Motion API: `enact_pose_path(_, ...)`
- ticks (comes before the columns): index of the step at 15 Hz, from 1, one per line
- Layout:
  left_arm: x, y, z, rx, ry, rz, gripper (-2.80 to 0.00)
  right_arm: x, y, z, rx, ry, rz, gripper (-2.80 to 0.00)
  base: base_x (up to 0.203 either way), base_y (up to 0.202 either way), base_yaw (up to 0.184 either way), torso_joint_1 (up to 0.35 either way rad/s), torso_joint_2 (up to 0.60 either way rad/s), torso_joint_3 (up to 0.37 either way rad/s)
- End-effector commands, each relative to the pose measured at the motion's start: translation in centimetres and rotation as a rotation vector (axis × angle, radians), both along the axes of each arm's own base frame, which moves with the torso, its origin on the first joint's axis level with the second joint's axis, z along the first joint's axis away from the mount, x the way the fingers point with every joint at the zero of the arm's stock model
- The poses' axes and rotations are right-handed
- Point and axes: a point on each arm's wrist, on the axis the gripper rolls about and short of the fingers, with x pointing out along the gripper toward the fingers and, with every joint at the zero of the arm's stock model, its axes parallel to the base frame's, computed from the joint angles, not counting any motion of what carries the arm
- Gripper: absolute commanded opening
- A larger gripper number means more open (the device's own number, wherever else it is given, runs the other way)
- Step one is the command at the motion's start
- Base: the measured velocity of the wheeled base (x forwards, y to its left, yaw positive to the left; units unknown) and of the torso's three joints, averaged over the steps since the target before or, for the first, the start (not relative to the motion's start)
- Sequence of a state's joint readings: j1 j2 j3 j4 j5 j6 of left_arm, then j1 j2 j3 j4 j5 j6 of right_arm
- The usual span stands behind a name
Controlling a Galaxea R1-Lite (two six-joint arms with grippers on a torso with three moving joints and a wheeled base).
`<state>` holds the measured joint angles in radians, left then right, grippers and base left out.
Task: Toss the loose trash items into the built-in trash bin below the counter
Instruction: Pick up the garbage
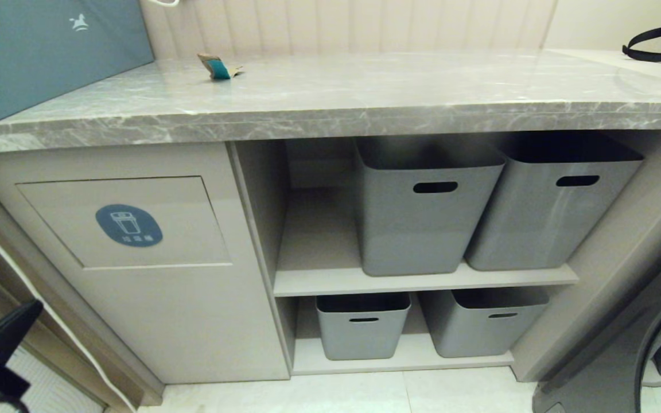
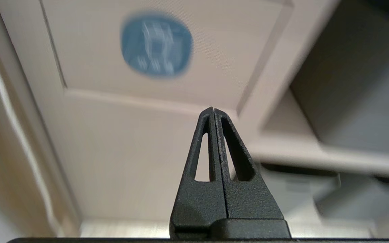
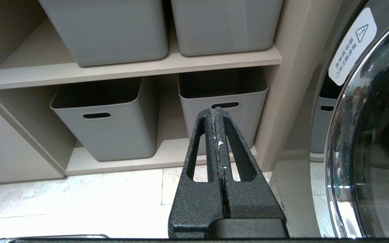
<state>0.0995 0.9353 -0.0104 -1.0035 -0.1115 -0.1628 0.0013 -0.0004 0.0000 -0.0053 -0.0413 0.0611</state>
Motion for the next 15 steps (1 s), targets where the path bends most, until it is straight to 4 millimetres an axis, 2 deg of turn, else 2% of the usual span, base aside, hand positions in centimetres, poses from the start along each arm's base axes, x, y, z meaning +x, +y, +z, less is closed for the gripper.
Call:
enact_pose_path(1, -3.8, -0.4, -0.5, 0.018, -0.043, -0.007, -2.8, 0.0, 0.0, 0.0, 0.0, 0.0, 0.0, -2.8, 0.0, 0.0, 0.0, 0.0, 0.0, 0.0)
enact_pose_path(3, -7.1, -0.7, -2.3, 0.053, -0.036, 0.012, -2.8, 0.0, 0.0, 0.0, -0.003, 0.0, 0.0, -2.8, 0.0, 0.0, 0.0, 0.0, 0.0, 0.0)
enact_pose_path(7, -10.5, -0.7, -7.0, 0.135, 0.091, 0.009, -2.8, 0.0, 0.0, 0.0, 0.002, 0.001, 0.0, -2.8, 0.0, 0.0, 0.0, 0.0, 0.0, 0.0)
enact_pose_path(9, -11.3, -0.7, -7.9, 0.17, 0.088, -0.013, -2.8, 0.0, 0.0, 0.0, 0.0, 0.0, 0.0, -2.8, 0.0, 0.0, 0.0, 0.0, 0.0, 0.0)
enact_pose_path(15, -11.2, -0.7, -8.0, 0.161, 0.068, 0.004, -2.8, 0.0, 0.0, 0.0, 0.0, 0.0, 0.0, -2.8, 0.0, 0.0, 0.0, 0.0, 0.0, 0.0)
